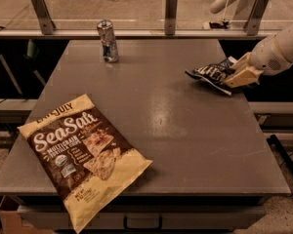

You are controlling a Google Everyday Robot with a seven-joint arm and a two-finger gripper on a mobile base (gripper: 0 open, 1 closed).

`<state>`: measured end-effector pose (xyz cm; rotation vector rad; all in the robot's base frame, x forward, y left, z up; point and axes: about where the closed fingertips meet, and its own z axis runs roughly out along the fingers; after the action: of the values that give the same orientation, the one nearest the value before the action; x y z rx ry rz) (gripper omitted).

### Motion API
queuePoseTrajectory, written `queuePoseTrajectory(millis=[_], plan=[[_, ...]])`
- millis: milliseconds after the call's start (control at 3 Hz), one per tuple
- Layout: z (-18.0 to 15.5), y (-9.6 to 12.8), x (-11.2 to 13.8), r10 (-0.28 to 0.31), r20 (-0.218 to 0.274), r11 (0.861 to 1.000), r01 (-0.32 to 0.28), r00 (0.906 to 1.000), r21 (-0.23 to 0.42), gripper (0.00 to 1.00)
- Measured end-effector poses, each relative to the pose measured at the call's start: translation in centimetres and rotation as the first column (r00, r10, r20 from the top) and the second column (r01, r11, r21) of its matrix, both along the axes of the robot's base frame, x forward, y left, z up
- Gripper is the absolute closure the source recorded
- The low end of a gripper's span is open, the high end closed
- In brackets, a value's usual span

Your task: Move blue chip bag near redbull can

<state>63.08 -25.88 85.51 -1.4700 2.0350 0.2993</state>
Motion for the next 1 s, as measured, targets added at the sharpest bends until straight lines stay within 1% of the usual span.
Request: queuePoseTrajectory(millis=[333,667,1000], plan=[[2.7,-0.1,0.1,0.006,0.057,1.0,-0.007,0.9984,0.016,1.0],[6.2,-0.6,-0.2,0.015,0.129,0.999,-0.02,0.9915,0.039,1.0],[6.5,-0.6,-0.1,0.015,0.136,0.999,-0.021,0.9906,0.041,1.0]])
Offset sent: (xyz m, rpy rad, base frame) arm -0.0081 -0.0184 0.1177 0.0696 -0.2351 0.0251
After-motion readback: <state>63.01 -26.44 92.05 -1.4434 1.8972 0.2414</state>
